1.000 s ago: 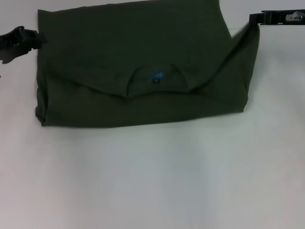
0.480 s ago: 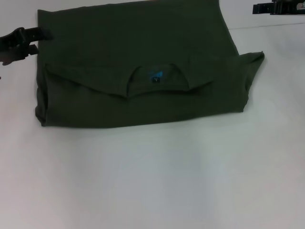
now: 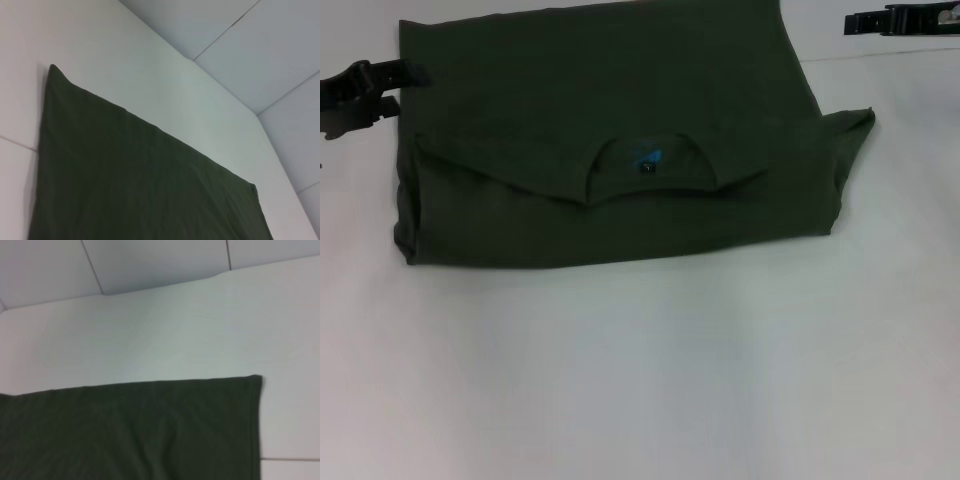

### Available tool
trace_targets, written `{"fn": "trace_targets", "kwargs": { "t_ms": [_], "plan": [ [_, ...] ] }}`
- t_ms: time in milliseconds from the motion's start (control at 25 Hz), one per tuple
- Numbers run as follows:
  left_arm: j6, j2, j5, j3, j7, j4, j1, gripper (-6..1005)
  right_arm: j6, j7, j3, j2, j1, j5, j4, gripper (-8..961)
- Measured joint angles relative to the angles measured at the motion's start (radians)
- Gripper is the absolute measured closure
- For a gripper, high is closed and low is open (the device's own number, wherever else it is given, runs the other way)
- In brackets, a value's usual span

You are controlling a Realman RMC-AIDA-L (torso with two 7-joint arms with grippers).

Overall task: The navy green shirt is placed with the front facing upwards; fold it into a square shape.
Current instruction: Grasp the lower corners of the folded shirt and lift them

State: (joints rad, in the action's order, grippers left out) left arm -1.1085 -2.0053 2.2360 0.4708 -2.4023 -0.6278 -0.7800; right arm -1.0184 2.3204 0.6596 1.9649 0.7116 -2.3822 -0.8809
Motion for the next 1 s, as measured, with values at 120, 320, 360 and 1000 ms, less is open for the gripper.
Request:
{"fn": "trace_targets", "kwargs": {
  "t_ms": [120, 320, 360, 1000],
  "plan": [
    [-0.066, 0.001, -0.010, -0.003, 0.000, -0.029, 0.008, 300, -0.082, 0.002, -0.006, -0.006, 0.001, 0.005, -0.011, 362],
    [-0.260, 0.001, -0.020, -0.005, -0.025, -0.166, 0.063, 304, -0.334, 0.028, -0.010, -0.019, -0.032, 0.006, -0.099, 364],
    [-0.302, 0.001, -0.019, -0.005, -0.031, -0.193, 0.073, 304, -0.383, 0.031, -0.011, -0.019, -0.042, 0.006, -0.118, 365],
    [-0.590, 0.000, 0.097, -0.012, -0.056, -0.299, 0.190, 308, -0.641, 0.033, -0.074, -0.035, -0.157, -0.050, -0.183, 371]
  ]
}}
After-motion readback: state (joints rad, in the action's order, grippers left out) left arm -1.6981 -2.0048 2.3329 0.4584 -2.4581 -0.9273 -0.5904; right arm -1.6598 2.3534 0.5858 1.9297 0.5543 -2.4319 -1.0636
